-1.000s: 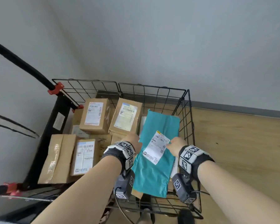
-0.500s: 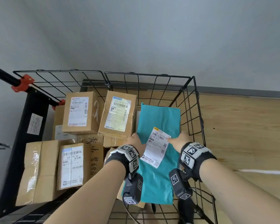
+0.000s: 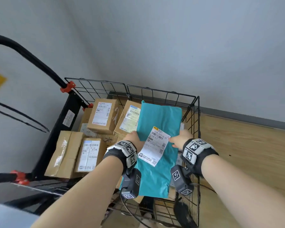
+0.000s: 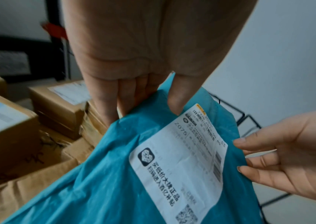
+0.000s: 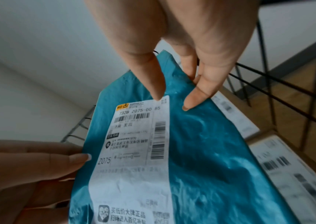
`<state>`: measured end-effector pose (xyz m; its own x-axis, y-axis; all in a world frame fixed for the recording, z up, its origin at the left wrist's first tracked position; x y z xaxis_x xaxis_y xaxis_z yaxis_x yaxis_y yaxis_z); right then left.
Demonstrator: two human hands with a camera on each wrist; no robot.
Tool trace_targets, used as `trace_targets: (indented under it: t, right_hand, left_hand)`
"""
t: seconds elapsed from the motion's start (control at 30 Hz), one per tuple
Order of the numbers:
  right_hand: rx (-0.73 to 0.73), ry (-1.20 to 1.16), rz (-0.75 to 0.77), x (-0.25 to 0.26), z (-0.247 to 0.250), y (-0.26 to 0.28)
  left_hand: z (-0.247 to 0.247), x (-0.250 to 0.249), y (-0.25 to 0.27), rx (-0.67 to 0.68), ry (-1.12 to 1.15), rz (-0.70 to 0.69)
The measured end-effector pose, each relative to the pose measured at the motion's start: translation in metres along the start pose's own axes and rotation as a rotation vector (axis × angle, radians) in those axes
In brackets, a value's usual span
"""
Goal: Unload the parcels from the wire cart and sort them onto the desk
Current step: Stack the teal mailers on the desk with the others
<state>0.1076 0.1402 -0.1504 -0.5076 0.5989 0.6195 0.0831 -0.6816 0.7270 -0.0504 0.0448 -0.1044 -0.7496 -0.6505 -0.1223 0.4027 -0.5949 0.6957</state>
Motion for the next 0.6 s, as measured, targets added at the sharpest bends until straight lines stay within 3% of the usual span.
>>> trace_targets:
  t: [0.33,0.6]
  right_hand:
    - [0.317,0.061,0.377,0.071,-0.004,0.104]
    - [0.577,0.186,0.623,0.085,-0.04,0.23]
  left_hand:
    - [0.038,0.026,0.133,-0.395,0.123,0.271]
    - [0.023,0.088,0.26,-0.611,0.354,0.512]
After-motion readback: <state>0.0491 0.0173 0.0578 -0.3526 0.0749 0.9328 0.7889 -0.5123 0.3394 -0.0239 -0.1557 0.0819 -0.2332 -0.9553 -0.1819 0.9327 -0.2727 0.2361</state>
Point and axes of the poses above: each hand's wrist, its own y-axis away from the middle knuckle, its own z-axis out of the back of the hand, x = y × z, the point moved 2 cm from there along -y, towards the middle knuckle, and after that the axes turned 15 degrees about -y, right-handed, at the moved point
